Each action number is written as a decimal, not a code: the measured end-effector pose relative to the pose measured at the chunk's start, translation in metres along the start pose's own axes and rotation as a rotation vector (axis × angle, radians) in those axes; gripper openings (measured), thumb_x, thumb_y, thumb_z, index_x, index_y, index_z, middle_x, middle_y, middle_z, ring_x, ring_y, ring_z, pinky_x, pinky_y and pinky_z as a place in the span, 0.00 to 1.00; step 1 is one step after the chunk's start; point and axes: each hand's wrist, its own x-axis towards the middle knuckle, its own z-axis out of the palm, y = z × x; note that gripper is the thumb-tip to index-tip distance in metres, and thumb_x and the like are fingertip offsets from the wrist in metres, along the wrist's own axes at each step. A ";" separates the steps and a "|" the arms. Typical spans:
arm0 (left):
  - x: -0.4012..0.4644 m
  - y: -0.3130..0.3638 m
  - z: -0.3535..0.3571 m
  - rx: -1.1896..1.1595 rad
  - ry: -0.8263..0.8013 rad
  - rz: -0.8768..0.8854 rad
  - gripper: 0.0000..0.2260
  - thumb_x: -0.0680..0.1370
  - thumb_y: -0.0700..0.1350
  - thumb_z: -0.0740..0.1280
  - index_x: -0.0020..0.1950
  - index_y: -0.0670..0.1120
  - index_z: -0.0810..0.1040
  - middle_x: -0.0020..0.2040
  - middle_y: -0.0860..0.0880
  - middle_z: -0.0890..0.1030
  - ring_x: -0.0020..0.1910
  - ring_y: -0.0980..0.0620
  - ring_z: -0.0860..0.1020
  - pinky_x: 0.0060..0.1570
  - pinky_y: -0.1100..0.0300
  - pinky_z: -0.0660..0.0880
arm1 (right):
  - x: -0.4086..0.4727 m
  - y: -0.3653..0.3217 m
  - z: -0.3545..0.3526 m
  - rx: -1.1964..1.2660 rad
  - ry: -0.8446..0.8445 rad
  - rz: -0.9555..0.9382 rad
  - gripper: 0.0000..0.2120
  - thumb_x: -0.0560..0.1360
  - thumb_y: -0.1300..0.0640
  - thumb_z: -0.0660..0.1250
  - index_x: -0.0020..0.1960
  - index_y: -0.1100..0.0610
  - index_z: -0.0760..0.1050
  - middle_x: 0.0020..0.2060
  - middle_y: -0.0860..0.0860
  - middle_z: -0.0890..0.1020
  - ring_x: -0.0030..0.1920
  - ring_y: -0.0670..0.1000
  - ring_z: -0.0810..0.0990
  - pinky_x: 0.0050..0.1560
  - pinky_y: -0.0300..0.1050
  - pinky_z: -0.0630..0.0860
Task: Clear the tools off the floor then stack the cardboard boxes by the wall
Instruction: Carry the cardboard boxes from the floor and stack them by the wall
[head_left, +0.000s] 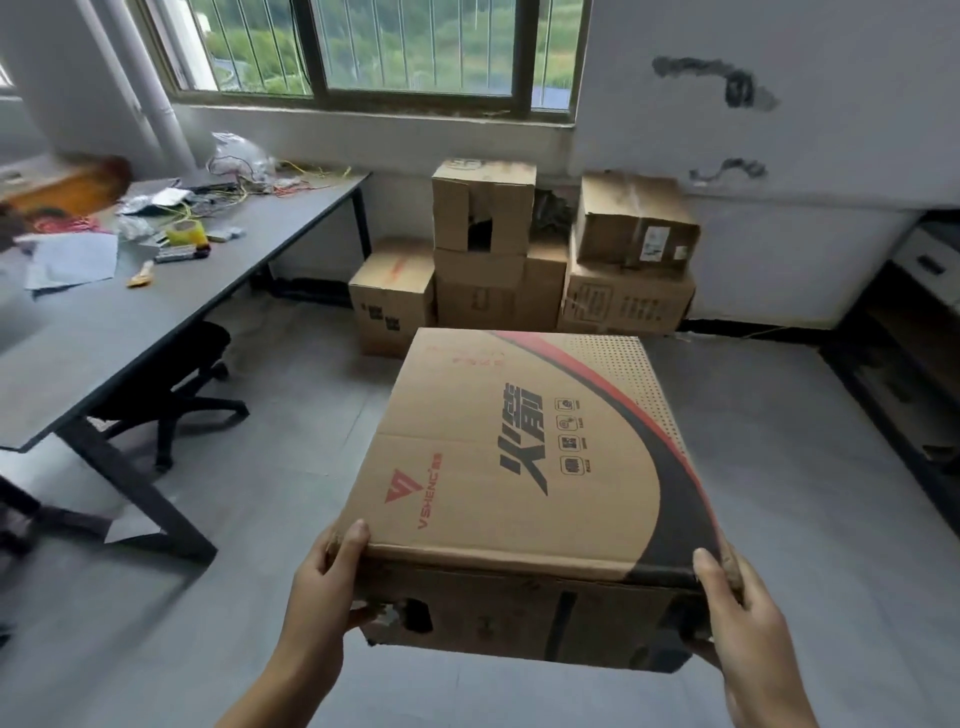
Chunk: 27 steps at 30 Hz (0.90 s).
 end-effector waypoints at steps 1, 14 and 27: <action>0.020 0.006 0.004 -0.002 0.007 -0.002 0.09 0.80 0.48 0.61 0.59 0.49 0.72 0.49 0.53 0.76 0.47 0.56 0.74 0.41 0.50 0.76 | 0.015 -0.008 0.016 0.004 -0.008 -0.006 0.11 0.77 0.48 0.63 0.59 0.46 0.73 0.52 0.51 0.78 0.54 0.56 0.76 0.59 0.62 0.74; 0.314 0.092 0.079 -0.043 0.116 0.006 0.05 0.80 0.47 0.60 0.49 0.51 0.76 0.46 0.50 0.77 0.43 0.54 0.74 0.37 0.53 0.76 | 0.261 -0.109 0.243 -0.032 -0.126 -0.041 0.19 0.76 0.44 0.64 0.65 0.47 0.70 0.54 0.52 0.76 0.57 0.58 0.75 0.60 0.63 0.73; 0.594 0.157 0.071 -0.078 0.267 -0.011 0.09 0.81 0.47 0.60 0.57 0.47 0.76 0.46 0.47 0.79 0.41 0.50 0.76 0.33 0.52 0.77 | 0.421 -0.198 0.502 -0.042 -0.315 -0.097 0.10 0.77 0.49 0.63 0.58 0.46 0.76 0.50 0.49 0.81 0.52 0.52 0.79 0.57 0.60 0.76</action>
